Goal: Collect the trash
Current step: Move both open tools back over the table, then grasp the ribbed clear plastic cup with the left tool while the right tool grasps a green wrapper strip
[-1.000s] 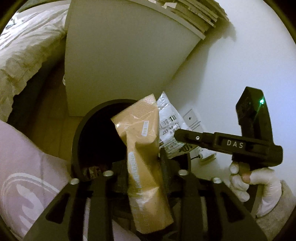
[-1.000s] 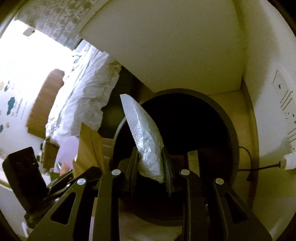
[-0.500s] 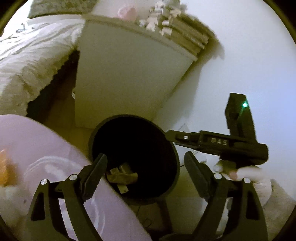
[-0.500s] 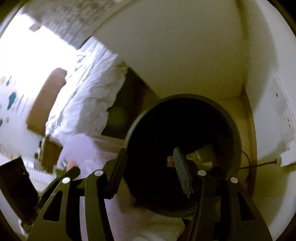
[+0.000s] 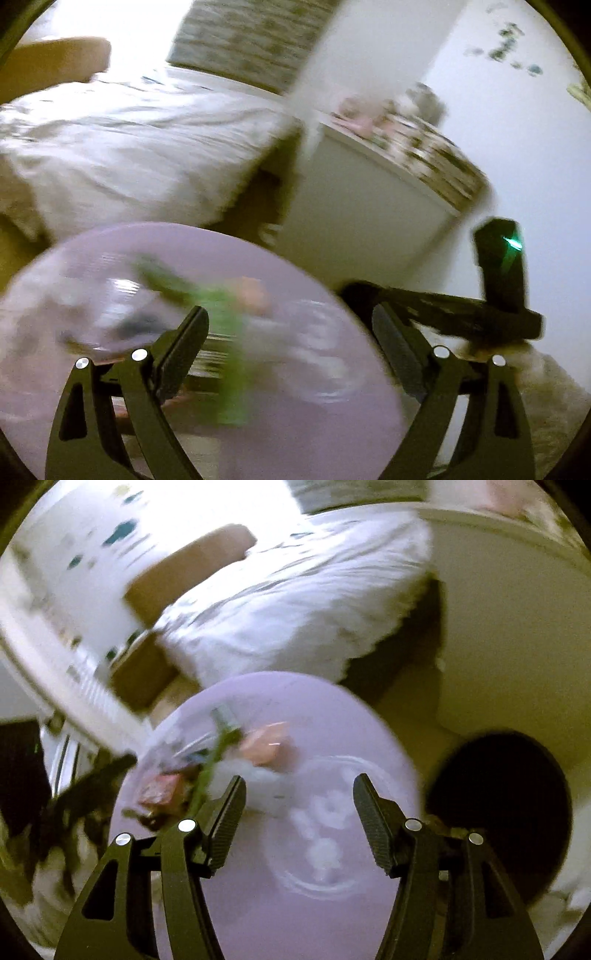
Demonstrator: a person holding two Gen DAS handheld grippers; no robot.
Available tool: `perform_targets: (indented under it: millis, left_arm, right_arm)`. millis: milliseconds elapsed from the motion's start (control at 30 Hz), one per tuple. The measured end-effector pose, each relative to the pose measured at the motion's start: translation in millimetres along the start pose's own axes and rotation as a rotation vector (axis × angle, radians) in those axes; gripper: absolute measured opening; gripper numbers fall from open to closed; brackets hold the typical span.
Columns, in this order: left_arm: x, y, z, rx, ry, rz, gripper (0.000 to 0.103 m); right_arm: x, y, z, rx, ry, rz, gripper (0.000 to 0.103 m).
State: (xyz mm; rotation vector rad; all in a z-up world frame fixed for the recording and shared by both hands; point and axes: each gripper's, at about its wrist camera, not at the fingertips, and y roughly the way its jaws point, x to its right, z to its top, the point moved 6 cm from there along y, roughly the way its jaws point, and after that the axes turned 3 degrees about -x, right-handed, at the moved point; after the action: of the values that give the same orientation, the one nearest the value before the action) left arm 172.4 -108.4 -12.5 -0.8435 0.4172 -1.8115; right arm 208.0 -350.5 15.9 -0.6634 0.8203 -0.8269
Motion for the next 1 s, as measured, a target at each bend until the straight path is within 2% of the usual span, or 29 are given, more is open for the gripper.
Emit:
perform_targets:
  millis: [100, 200, 300, 433, 600, 700, 733, 767, 833, 1000]
  left_arm:
    - [-60.7, -8.0, 6.2, -0.006, -0.048, 0.108, 0.089]
    - [-103.6, -3.3, 10.4, -0.038, -0.046, 0.164, 0.089]
    - [-130.9, 13.2, 14.7, -0.087, -0.012, 0.178, 0.089]
    - [-151.8, 34.6, 13.9, -0.148, 0.049, 0.179, 0.089]
    - [-175.0, 63.5, 15.7, -0.218, 0.064, 0.159, 0.088]
    - [-176.2, 74.9, 12.3, -0.259, 0.05, 0.124, 0.072]
    - [-177.4, 79.2, 10.4, -0.277, 0.047, 0.121, 0.063]
    - [-177.8, 82.2, 8.7, -0.289, 0.048, 0.123, 0.052]
    - [-177.4, 85.6, 5.0, -0.304, 0.046, 0.11, 0.042]
    - [-172.6, 76.7, 4.4, -0.255, 0.032, 0.103, 0.039]
  right_arm:
    - [-35.0, 24.5, 8.3, -0.032, -0.06, 0.028, 0.061]
    - [-57.0, 49.6, 17.3, -0.053, -0.084, 0.047, 0.061]
    - [-72.3, 77.3, 27.4, -0.07, -0.095, 0.05, 0.06]
    - [-79.3, 110.4, 35.0, -0.112, -0.105, 0.033, 0.052]
    - [-79.0, 141.0, 31.8, -0.17, -0.099, 0.022, 0.04]
    - [-79.5, 148.7, 27.7, -0.183, -0.113, 0.029, 0.026]
    - [-80.5, 149.2, 26.6, -0.182, -0.115, 0.031, 0.021]
    - [-81.2, 149.8, 26.6, -0.181, -0.117, 0.036, 0.019]
    - [-81.6, 148.7, 27.0, -0.172, -0.116, 0.042, 0.015]
    - [-81.2, 139.6, 28.4, -0.142, -0.101, 0.064, 0.011]
